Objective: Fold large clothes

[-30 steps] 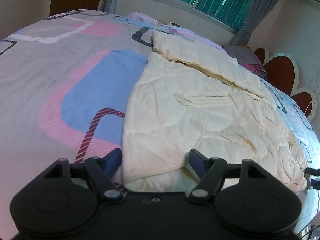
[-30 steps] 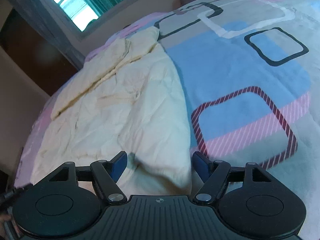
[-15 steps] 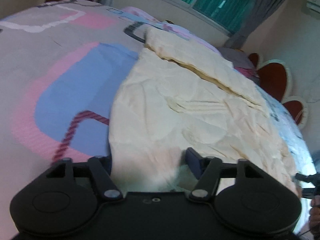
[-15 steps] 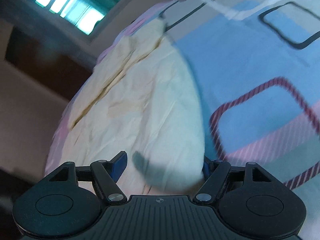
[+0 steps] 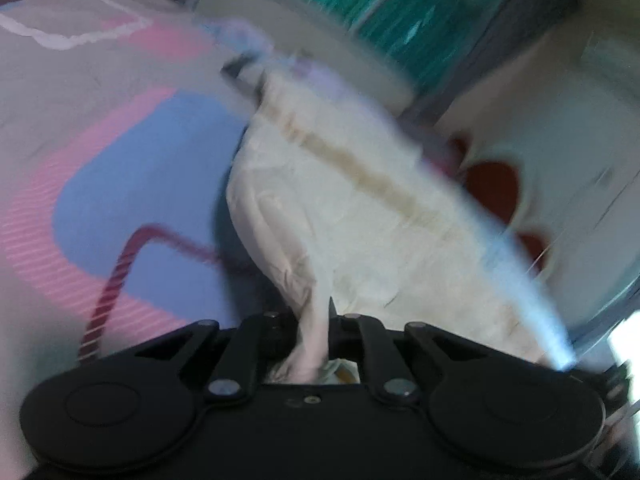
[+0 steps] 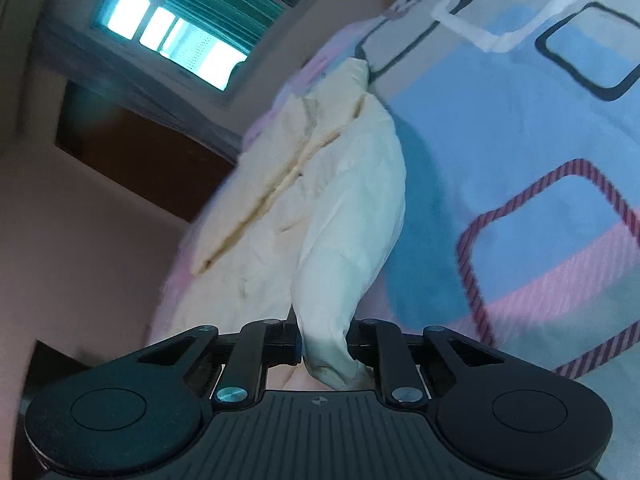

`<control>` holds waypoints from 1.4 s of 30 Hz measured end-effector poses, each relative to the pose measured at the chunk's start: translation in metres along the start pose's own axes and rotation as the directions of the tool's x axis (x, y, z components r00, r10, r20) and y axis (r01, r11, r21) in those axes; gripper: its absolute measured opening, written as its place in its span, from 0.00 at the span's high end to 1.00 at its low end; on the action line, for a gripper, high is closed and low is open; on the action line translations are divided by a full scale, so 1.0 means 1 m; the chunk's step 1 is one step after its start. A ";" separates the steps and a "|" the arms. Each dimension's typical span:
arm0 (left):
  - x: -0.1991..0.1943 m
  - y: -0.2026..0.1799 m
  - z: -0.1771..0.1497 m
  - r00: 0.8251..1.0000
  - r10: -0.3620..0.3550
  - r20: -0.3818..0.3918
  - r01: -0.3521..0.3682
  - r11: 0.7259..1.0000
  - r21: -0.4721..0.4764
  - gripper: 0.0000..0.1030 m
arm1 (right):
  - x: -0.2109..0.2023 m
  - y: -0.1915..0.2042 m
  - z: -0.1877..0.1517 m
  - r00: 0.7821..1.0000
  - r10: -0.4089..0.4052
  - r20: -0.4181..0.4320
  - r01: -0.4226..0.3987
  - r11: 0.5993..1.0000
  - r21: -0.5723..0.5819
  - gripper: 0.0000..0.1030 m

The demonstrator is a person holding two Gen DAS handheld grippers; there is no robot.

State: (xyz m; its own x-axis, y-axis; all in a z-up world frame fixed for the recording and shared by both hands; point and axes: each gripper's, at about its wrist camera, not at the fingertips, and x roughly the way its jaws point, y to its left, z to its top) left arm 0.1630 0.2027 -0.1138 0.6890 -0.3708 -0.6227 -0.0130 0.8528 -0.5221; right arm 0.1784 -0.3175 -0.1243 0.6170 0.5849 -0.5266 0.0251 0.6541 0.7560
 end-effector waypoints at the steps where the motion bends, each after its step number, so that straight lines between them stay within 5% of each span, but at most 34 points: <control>1: 0.004 0.001 0.000 1.000 0.003 -0.010 -0.003 1.000 -0.008 0.93 | 0.003 0.000 0.000 1.000 -0.016 -0.013 0.016 1.000 0.001 0.85; 10: -0.019 -0.009 0.050 0.966 -0.174 0.192 0.191 0.979 -0.072 0.93 | -0.013 0.047 0.052 0.985 0.102 0.137 -0.097 0.994 -0.044 0.85; 20: 0.034 -0.051 0.185 0.911 -0.260 0.321 0.275 0.962 0.000 0.93 | 0.040 0.101 0.196 0.960 0.131 0.249 -0.115 0.990 -0.079 0.85; 25: 0.093 -0.063 0.256 0.925 -0.240 0.295 0.243 0.970 0.027 0.93 | 0.101 0.102 0.279 0.964 0.101 0.246 -0.097 0.995 -0.031 0.85; 31: 0.172 -0.050 0.312 0.965 -0.129 0.230 0.134 0.991 -0.008 0.90 | 0.181 0.077 0.353 0.978 0.046 0.203 -0.064 0.995 0.081 0.84; 32: 0.185 -0.048 0.319 0.968 -0.117 0.221 0.121 0.993 -0.004 0.86 | 0.196 0.071 0.364 0.980 0.035 0.197 -0.054 0.995 0.088 0.70; 33: 0.196 -0.043 0.326 0.971 -0.111 0.213 0.115 0.993 -0.008 0.75 | 0.205 0.064 0.371 0.978 0.026 0.208 -0.049 0.993 0.109 0.27; 34: 0.208 -0.037 0.333 0.974 -0.101 0.203 0.110 0.993 -0.032 0.58 | 0.208 0.057 0.374 0.965 -0.001 0.260 -0.038 0.989 0.144 0.08; 35: 0.216 -0.032 0.337 0.976 -0.088 0.200 0.101 0.993 -0.059 0.45 | 0.203 0.056 0.373 0.947 -0.023 0.320 -0.023 0.990 0.142 0.00; 36: 0.217 -0.028 0.339 0.974 -0.064 0.216 0.080 0.995 -0.066 0.13 | 0.203 0.053 0.376 0.939 -0.033 0.341 -0.007 0.993 0.116 0.00; 37: 0.216 -0.025 0.341 0.968 -0.037 0.248 0.050 0.998 -0.045 0.02 | 0.205 0.049 0.378 0.942 -0.044 0.332 0.009 0.994 0.107 0.00; 39: 0.218 -0.020 0.343 0.967 -0.041 0.251 0.036 0.999 0.022 0.03 | 0.214 0.042 0.379 0.954 -0.078 0.289 0.063 0.996 0.061 0.00; 42: 0.237 -0.005 0.348 0.990 -0.032 0.136 0.026 0.998 0.049 0.06 | 0.240 0.031 0.378 0.962 -0.174 0.210 0.182 0.983 -0.019 0.00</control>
State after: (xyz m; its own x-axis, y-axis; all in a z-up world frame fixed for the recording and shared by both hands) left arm 0.5785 0.2380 -0.0563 0.7815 -0.3445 -0.5202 0.0406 0.8600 -0.5087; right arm 0.6246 -0.3384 -0.0797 0.7543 0.3480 -0.5567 0.1224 0.7585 0.6400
